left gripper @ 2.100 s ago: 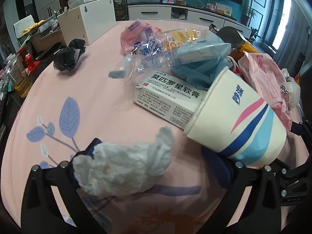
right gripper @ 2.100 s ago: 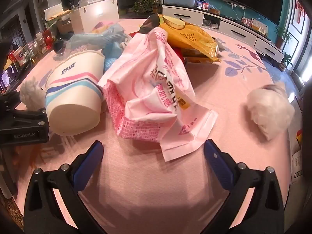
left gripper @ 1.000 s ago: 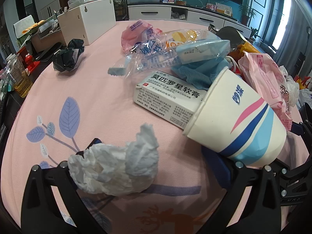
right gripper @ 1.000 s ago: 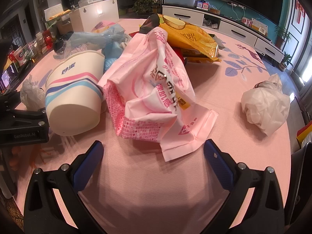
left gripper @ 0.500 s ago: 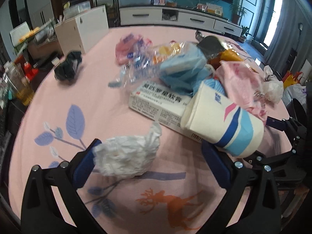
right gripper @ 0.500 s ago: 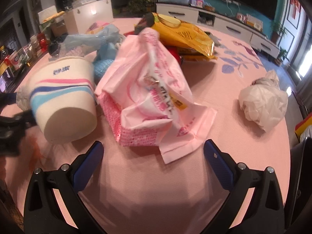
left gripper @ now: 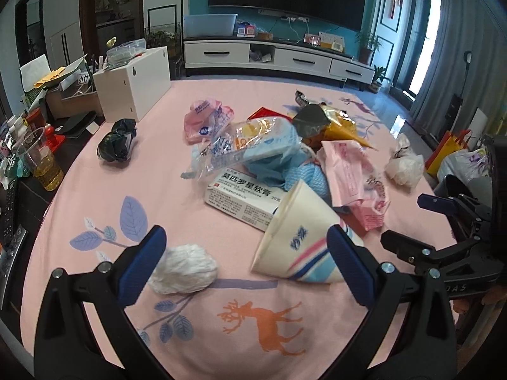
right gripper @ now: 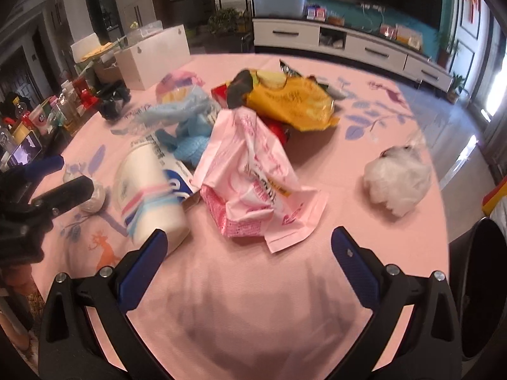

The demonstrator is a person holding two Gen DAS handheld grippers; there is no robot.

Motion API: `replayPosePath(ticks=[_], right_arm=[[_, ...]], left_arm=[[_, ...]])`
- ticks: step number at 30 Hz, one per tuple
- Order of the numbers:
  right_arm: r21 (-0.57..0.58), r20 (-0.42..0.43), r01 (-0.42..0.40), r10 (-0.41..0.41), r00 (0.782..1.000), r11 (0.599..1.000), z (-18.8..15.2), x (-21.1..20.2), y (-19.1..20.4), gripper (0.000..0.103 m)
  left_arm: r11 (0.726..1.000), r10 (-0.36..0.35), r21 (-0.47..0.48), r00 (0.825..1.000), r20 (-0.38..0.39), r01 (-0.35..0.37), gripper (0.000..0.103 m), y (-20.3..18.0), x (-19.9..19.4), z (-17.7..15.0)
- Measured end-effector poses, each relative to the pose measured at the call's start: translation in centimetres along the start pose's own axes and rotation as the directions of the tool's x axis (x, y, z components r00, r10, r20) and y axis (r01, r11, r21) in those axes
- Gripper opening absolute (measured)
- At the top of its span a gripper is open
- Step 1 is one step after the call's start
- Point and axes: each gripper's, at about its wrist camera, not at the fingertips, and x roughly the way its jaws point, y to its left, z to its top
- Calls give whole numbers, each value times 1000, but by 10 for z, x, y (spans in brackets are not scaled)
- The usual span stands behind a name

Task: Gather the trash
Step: 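Move both tools toward the white striped paper cup and pink plastic bag, then grasp the striped paper cup with the left tool while the right tool grasps the pink bag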

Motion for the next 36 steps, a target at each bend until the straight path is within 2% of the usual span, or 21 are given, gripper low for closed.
replayPosePath(ticks=[5,13,18,24,30,36], right_arm=[[43,15,19,-20,1000,999,3,-5,-4,101],[102,31,4,-7,1000,995,5,-9,-11,101],[132,39,-6,1,999,991,6,-11,-13,101],[149,41,4,-10,999,989,6,-11,-13,100],[144,64,-23,14,998,989,7,-13,-4,101],[150,55,-21,12,998,989,7,-11,-2,101]], left_arm=[[998,-55,-42,998,-4,55,100,3,3,0],[992,-79,-103,997,-27,76,100,11,13,-1],[984,-135,-126,990,-35,130,100,13,15,-2],[988,-111,-107,993,-34,107,100,9,16,-3],[981,-154,-123,987,-50,147,100,11,17,-2],[989,-123,-90,992,-19,121,100,8,12,-2]])
